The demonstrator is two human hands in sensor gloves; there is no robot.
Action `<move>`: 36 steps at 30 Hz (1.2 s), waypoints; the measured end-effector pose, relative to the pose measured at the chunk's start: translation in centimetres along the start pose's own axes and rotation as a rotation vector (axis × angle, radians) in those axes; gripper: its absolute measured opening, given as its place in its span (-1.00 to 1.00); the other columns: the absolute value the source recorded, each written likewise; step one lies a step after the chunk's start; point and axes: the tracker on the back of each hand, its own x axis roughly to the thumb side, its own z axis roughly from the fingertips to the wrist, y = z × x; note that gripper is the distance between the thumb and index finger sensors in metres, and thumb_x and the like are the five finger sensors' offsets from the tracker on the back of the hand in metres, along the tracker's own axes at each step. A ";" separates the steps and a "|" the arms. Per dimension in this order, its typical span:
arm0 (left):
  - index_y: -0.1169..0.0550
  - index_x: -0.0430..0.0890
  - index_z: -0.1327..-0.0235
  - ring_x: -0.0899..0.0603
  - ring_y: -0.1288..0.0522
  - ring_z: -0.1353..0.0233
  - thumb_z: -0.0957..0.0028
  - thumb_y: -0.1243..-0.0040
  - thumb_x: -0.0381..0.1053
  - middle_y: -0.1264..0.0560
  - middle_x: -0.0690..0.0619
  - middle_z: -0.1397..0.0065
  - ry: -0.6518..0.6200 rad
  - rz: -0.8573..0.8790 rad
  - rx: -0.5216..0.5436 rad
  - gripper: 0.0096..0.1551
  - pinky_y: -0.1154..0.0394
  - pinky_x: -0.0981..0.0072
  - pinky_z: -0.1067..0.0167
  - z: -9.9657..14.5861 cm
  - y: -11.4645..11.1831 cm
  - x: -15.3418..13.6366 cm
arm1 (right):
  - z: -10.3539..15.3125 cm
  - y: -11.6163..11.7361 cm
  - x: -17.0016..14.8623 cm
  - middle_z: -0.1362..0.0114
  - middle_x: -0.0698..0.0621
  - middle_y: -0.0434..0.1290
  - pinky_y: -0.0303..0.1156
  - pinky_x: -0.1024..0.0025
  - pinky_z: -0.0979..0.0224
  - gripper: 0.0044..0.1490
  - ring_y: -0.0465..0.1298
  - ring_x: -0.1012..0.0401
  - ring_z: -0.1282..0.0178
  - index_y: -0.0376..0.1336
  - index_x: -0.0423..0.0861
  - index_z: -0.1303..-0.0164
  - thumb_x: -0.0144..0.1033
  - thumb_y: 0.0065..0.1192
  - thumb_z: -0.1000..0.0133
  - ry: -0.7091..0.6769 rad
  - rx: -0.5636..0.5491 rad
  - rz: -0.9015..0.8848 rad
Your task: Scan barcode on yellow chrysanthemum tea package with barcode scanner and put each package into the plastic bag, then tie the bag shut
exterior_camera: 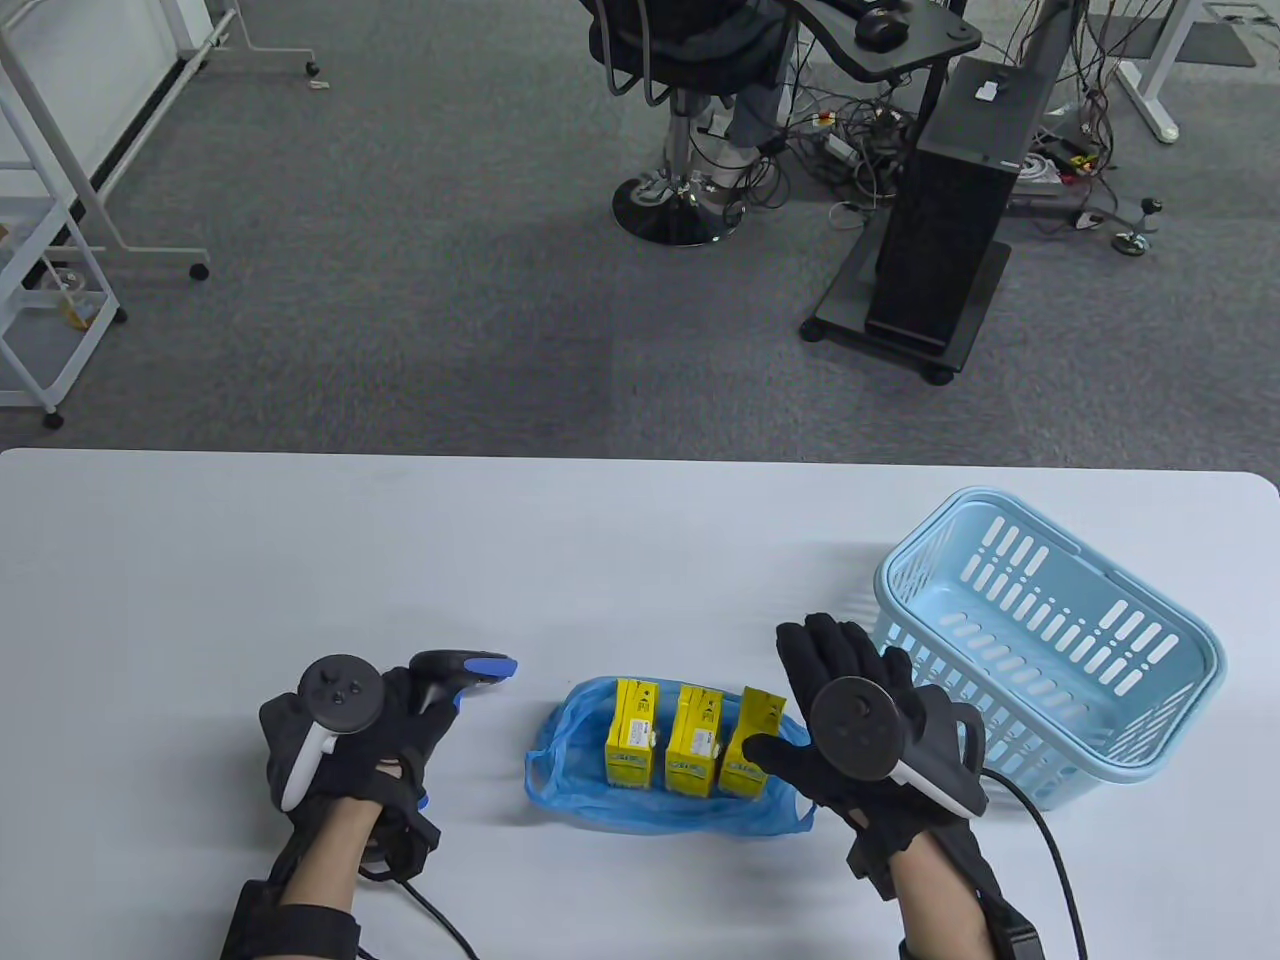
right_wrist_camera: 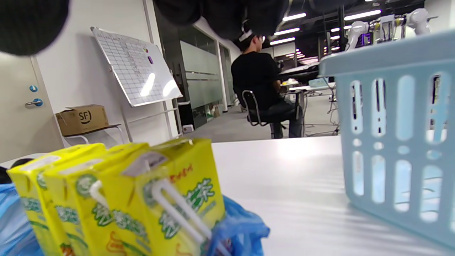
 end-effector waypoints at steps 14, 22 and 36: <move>-0.32 -0.27 -0.55 -0.24 -0.72 -0.17 -0.01 -0.32 0.26 -0.55 -0.22 -0.34 0.047 -0.269 0.110 -0.02 -0.61 -0.06 -0.04 0.8 0.7 1.8 | -0.3 0.9 -0.5 -0.71 -0.21 -0.05 -0.04 -0.38 -0.55 0.36 0.01 -0.19 -0.71 -0.10 -0.10 -0.69 0.36 0.22 0.22 0.022 0.040 -0.003; -0.29 -0.20 -0.60 -0.29 -0.64 -0.29 -0.01 -0.28 0.32 -0.47 -0.23 -0.45 -0.186 -0.308 0.233 0.01 -0.55 -0.13 -0.15 3.7 3.2 7.6 | -0.4 1.5 -0.9 -0.70 -0.22 -0.02 -0.05 -0.38 -0.54 0.34 0.04 -0.18 -0.70 -0.10 -0.11 -0.69 0.36 0.21 0.21 0.057 0.067 0.007; -0.48 -0.11 -0.54 -0.49 -0.40 -0.54 0.02 -0.11 0.56 -0.37 -0.26 -0.61 -0.542 -0.321 -0.066 0.04 -0.32 -0.41 -0.33 5.8 0.6 12.0 | -0.2 3.0 -1.9 -0.59 -0.19 0.21 0.21 -0.18 -0.52 0.19 0.31 -0.10 -0.56 -0.01 -0.15 -0.63 0.21 0.21 0.14 0.147 0.110 0.009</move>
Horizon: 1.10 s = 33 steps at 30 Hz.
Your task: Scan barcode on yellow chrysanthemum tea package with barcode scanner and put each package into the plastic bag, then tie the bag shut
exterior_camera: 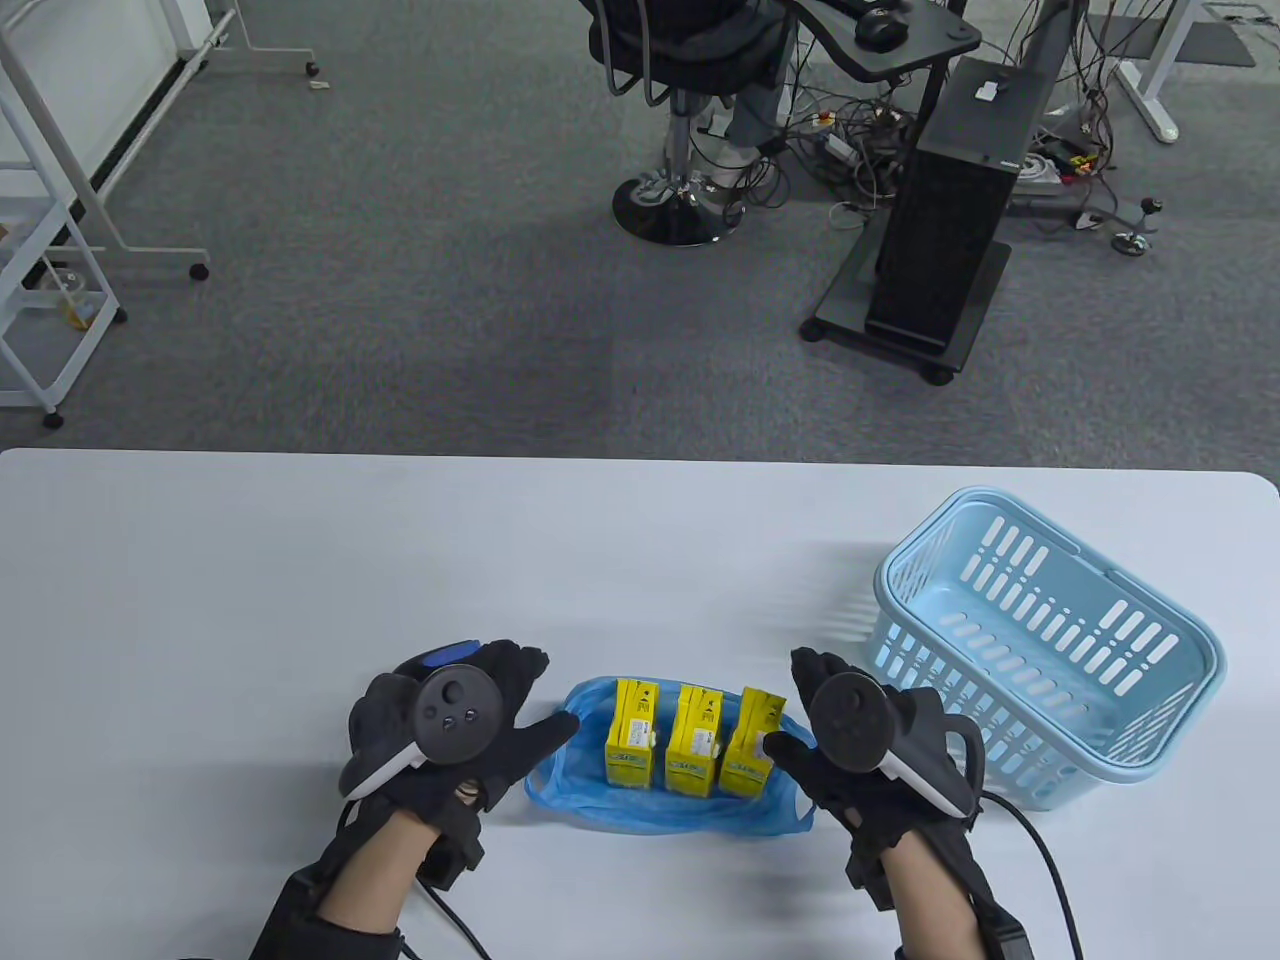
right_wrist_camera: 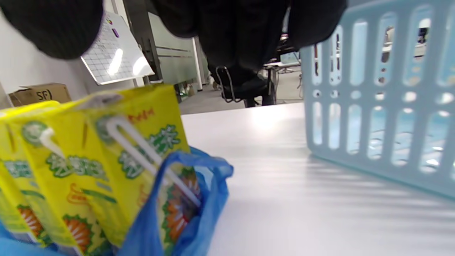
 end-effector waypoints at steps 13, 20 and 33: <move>-0.64 -0.21 -0.33 -0.49 -0.47 -0.49 0.07 -0.15 0.63 -0.46 -0.29 -0.54 0.011 -0.098 -0.242 0.09 -0.37 -0.41 -0.27 -1.3 -4.7 -0.9 | 0.2 5.4 -1.8 -0.44 -0.08 0.36 0.28 -0.15 -0.48 0.23 0.41 -0.05 -0.47 -0.05 -0.20 -0.61 0.25 0.21 0.14 0.082 0.170 0.033; -0.74 -0.08 0.00 -0.30 -0.61 -0.38 -0.05 -0.29 0.14 -0.60 -0.10 -0.38 0.009 -0.032 -0.118 -0.57 -0.47 -0.23 -0.23 -1.4 -3.5 -0.2 | 0.2 4.6 -1.9 -0.07 0.12 0.53 0.42 0.00 -0.40 -0.12 0.59 0.15 -0.22 0.13 -0.14 -0.47 -0.20 0.26 0.09 0.054 0.058 -0.015; -0.74 -0.11 -0.01 -0.32 -0.62 -0.35 -0.08 -0.28 0.12 -0.60 -0.13 -0.37 -0.098 0.459 0.184 -0.57 -0.47 -0.23 -0.21 1.8 4.6 -0.4 | 2.0 -4.0 -1.3 -0.07 0.09 0.52 0.38 -0.04 -0.44 -0.15 0.57 0.12 -0.26 0.17 -0.12 -0.47 -0.23 0.25 0.09 -0.066 -0.218 -0.326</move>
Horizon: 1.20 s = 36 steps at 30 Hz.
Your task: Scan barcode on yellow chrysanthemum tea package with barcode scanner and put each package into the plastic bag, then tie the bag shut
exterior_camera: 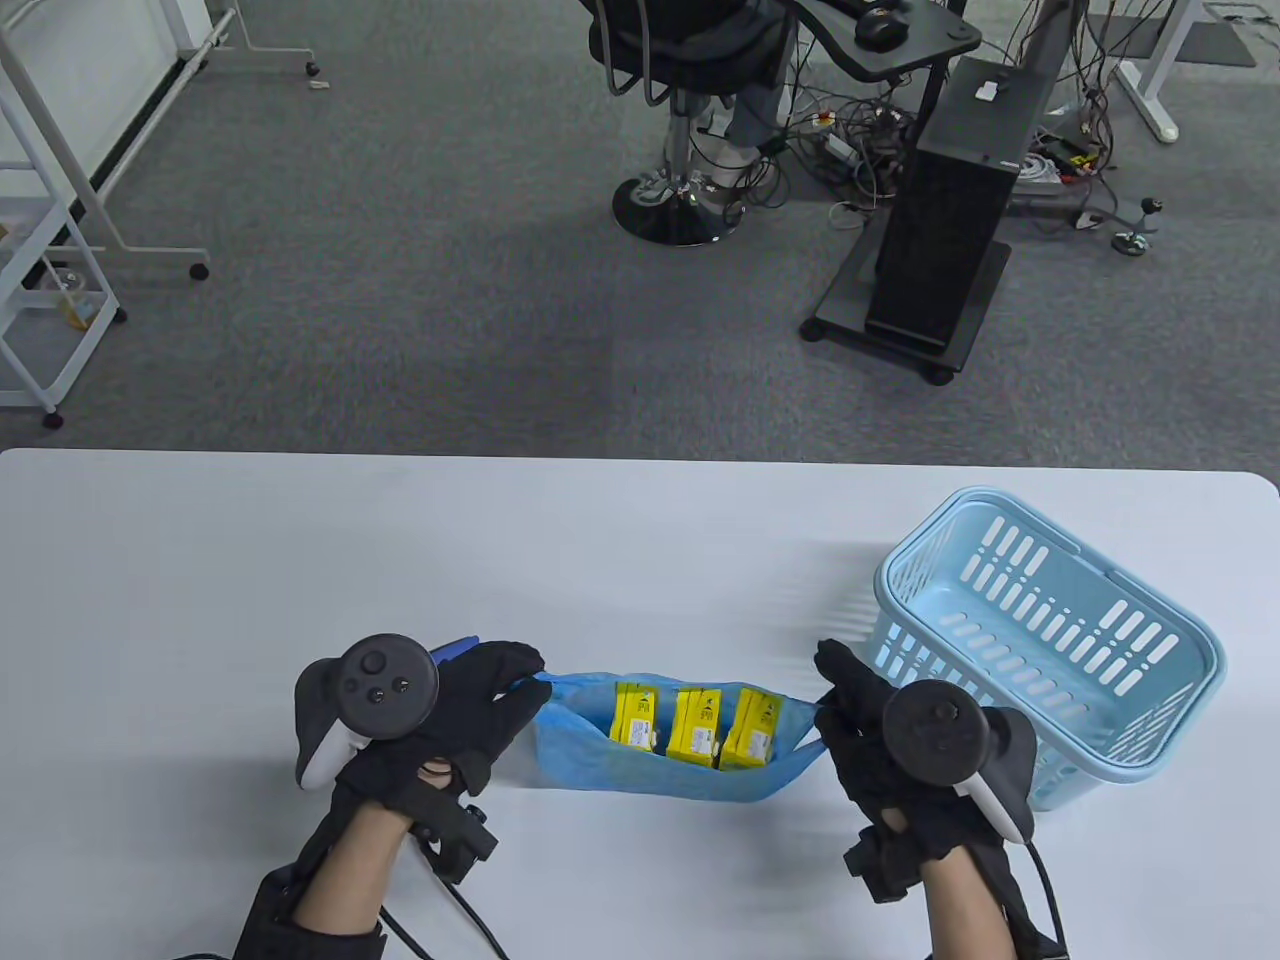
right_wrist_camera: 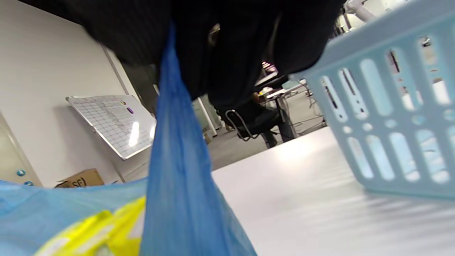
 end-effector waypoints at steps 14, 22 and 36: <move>-0.74 -0.21 0.01 -0.32 -0.61 -0.34 -0.09 -0.27 0.06 -0.58 -0.15 -0.37 0.022 0.140 0.116 -0.56 -0.47 -0.23 -0.20 -3.4 2.6 5.6 | -3.4 -4.5 4.7 -0.05 0.07 0.53 0.37 -0.06 -0.44 -0.17 0.57 0.11 -0.24 0.20 -0.13 -0.44 -0.27 0.25 0.11 -0.050 -0.019 -0.019; -0.74 -0.22 0.00 -0.31 -0.60 -0.35 -0.09 -0.27 0.06 -0.57 -0.14 -0.38 0.041 0.058 0.146 -0.55 -0.46 -0.23 -0.21 -3.8 3.5 7.5 | -4.4 -6.3 6.2 -0.04 0.08 0.54 0.38 -0.05 -0.44 -0.18 0.58 0.12 -0.23 0.21 -0.13 -0.43 -0.26 0.26 0.12 -0.050 -0.047 0.069; -0.72 -0.10 -0.08 -0.33 -0.61 -0.34 -0.09 -0.28 0.12 -0.59 -0.14 -0.38 0.077 -0.149 0.166 -0.54 -0.46 -0.25 -0.21 -1.4 3.3 7.0 | -2.9 -5.0 4.9 -0.10 0.09 0.52 0.35 -0.06 -0.45 -0.17 0.54 0.10 -0.31 0.18 -0.12 -0.46 -0.20 0.23 0.08 -0.008 -0.091 0.159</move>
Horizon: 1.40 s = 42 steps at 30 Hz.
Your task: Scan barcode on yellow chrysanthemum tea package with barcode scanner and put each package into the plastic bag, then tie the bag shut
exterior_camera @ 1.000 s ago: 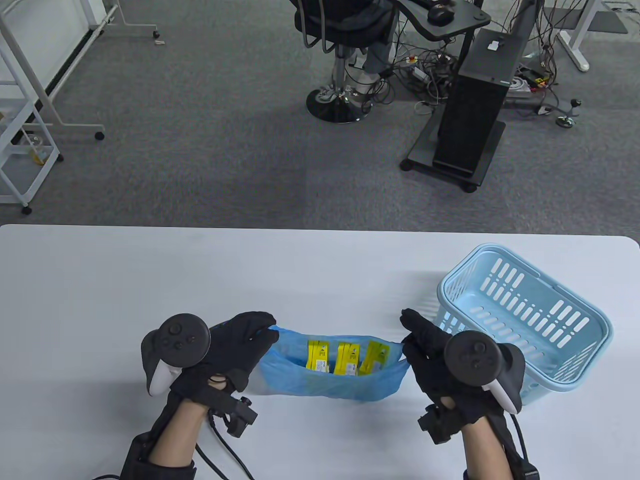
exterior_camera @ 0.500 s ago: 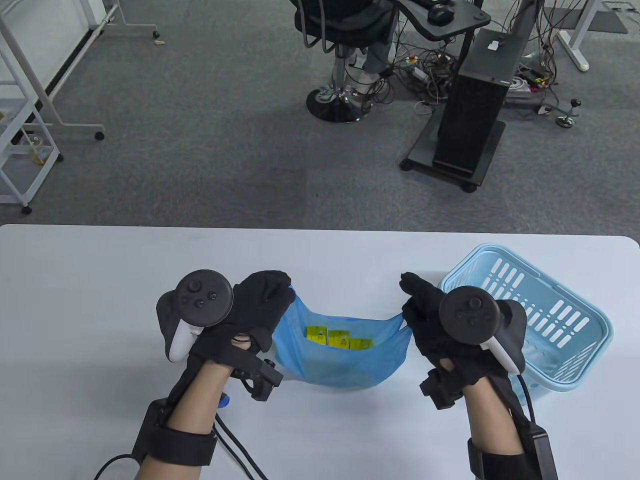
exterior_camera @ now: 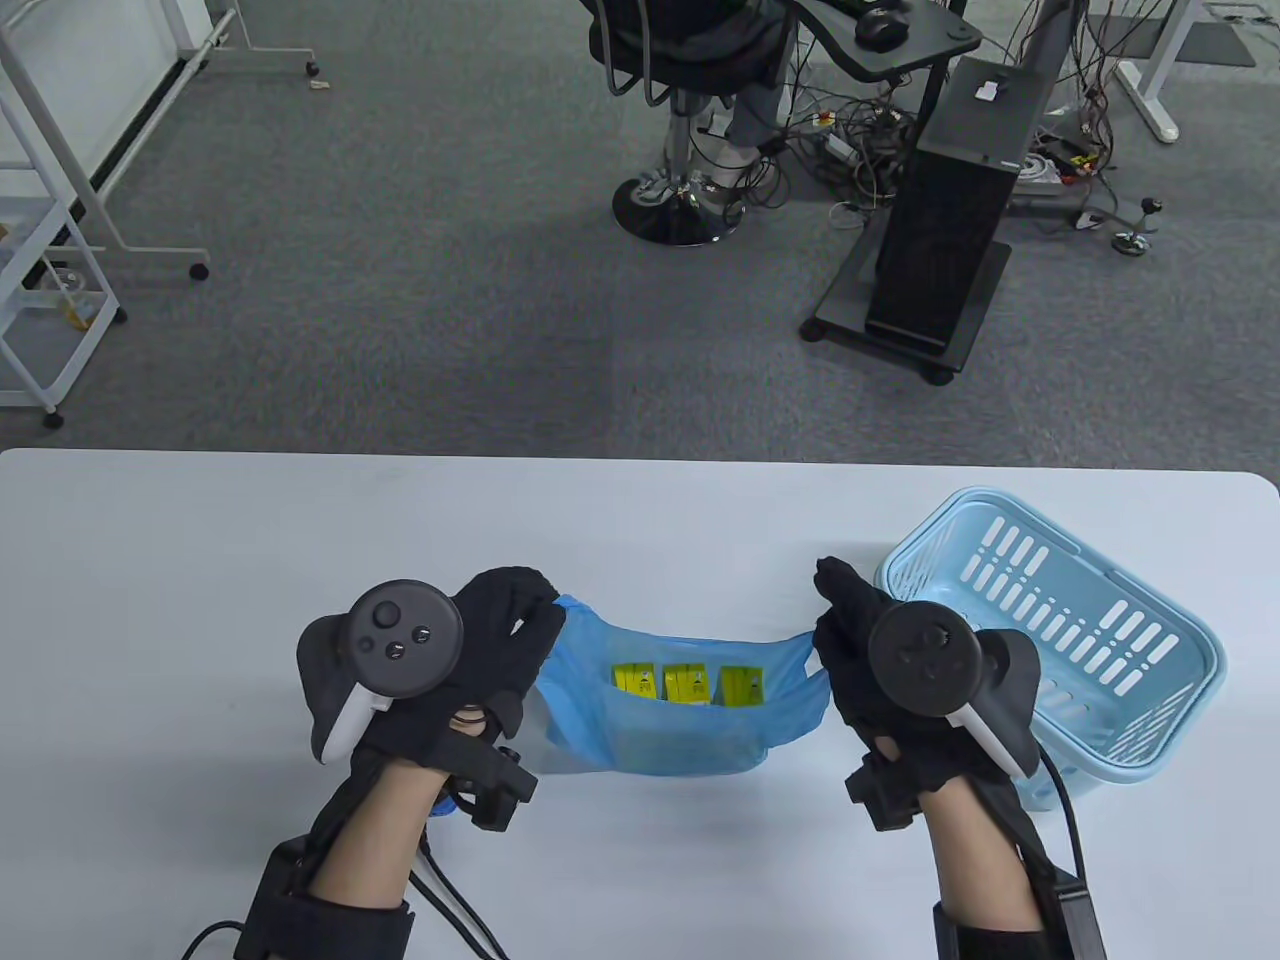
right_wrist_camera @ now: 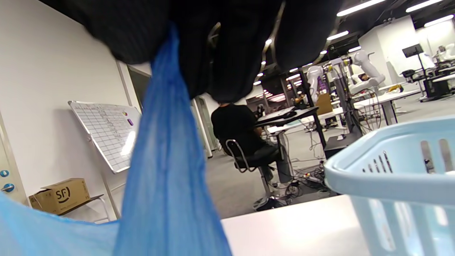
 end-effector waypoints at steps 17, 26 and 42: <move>0.06 -0.17 -0.80 -0.64 0.40 -0.59 0.10 -0.06 0.69 0.26 -0.42 -0.72 -0.038 -0.350 -0.203 0.46 0.36 -0.67 -0.21 3.3 -4.2 -3.9 | 4.6 5.5 -5.2 -0.67 -0.25 0.00 0.07 -0.33 -0.54 0.45 0.10 -0.19 -0.66 -0.18 -0.20 -0.67 0.46 0.12 0.24 0.019 0.145 -0.107; 0.06 -0.12 -0.79 -0.63 0.41 -0.60 0.09 -0.01 0.73 0.30 -0.40 -0.72 -0.007 -0.374 -0.255 0.43 0.28 -0.69 -0.26 3.5 -10.0 -9.7 | 6.3 13.3 -7.6 -0.69 -0.22 -0.13 0.01 -0.35 -0.54 0.48 0.01 -0.20 -0.67 -0.24 -0.10 -0.68 0.57 0.02 0.29 0.040 0.357 -0.077; 0.02 -0.13 -0.77 -0.61 0.33 -0.63 0.11 -0.07 0.68 0.30 -0.37 -0.70 -0.044 -0.272 -0.370 0.40 0.18 -0.68 -0.31 2.1 -9.3 -9.6 | 7.6 16.4 -9.3 -0.68 -0.21 -0.15 -0.06 -0.37 -0.53 0.44 -0.05 -0.20 -0.67 -0.23 -0.10 -0.66 0.54 0.01 0.28 0.117 0.521 0.168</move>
